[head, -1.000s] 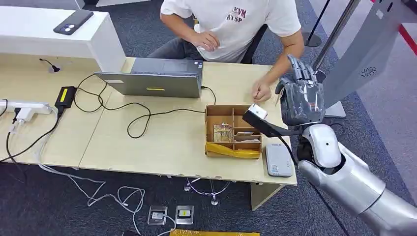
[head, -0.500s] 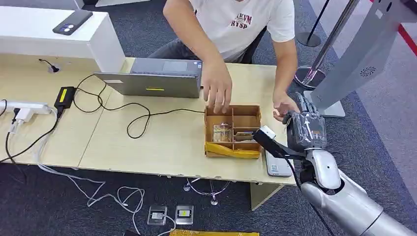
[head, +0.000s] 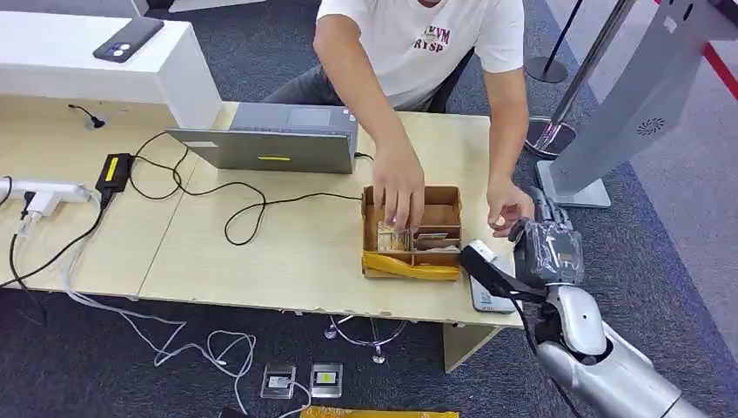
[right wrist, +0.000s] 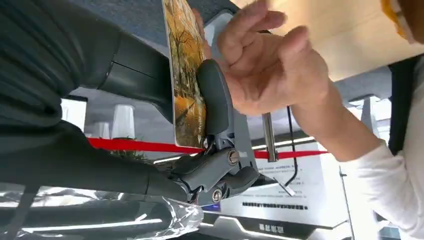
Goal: Pass the card to the sensor for recognition and then transmit it.
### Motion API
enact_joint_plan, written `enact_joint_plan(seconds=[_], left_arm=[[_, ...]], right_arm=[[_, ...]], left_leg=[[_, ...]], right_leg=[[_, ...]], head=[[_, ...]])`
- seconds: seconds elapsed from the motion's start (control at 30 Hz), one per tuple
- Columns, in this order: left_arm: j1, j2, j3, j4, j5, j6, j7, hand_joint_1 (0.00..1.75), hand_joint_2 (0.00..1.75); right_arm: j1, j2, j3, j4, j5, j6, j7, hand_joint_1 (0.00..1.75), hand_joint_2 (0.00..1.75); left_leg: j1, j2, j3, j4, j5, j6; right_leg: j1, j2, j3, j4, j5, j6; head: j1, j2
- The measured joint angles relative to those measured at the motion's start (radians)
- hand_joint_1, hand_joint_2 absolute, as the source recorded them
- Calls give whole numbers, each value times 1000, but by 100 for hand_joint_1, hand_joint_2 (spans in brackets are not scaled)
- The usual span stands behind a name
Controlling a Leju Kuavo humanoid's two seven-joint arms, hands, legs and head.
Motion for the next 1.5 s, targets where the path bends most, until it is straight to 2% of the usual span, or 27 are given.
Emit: enact_joint_plan(seconds=[0.13, 0.33, 0.77, 1.1, 1.5], left_arm=[[0, 0, 0, 0, 0, 0, 0, 0, 0], [0, 0, 0, 0, -13, 0, -14, 0, 0], [0, 0, 0, 0, -19, 0, -21, 0, 0], [-1, 2, 0, 0, -22, 0, -23, 0, 0], [-1, 2, 0, 0, -25, 0, -23, 0, 0]], right_arm=[[4, -2, -1, 0, 0, 0, 0, 175, 175], [102, -19, -56, -6, 12, 18, 17, 175, 175], [155, -15, -60, -6, 9, 21, 15, 175, 175], [200, 2, -68, -2, 8, 19, -4, 175, 175], [205, 36, -74, 19, 19, 22, -38, 175, 175]], left_leg=[[0, 1, 0, 0, 0, 0], [0, 1, 0, 0, 0, 0], [0, 1, 0, 0, 0, 0], [0, 1, 0, 0, 0, 0], [0, 1, 0, 0, 0, 0]], right_leg=[[0, 0, 0, 0, 0, 0], [0, 1, 0, 0, 0, 0], [0, 1, 0, 0, 0, 0], [0, 1, 0, 0, 0, 0], [0, 1, 0, 0, 0, 0]], head=[[0, 0], [0, 0], [0, 0], [0, 0], [0, 0]])
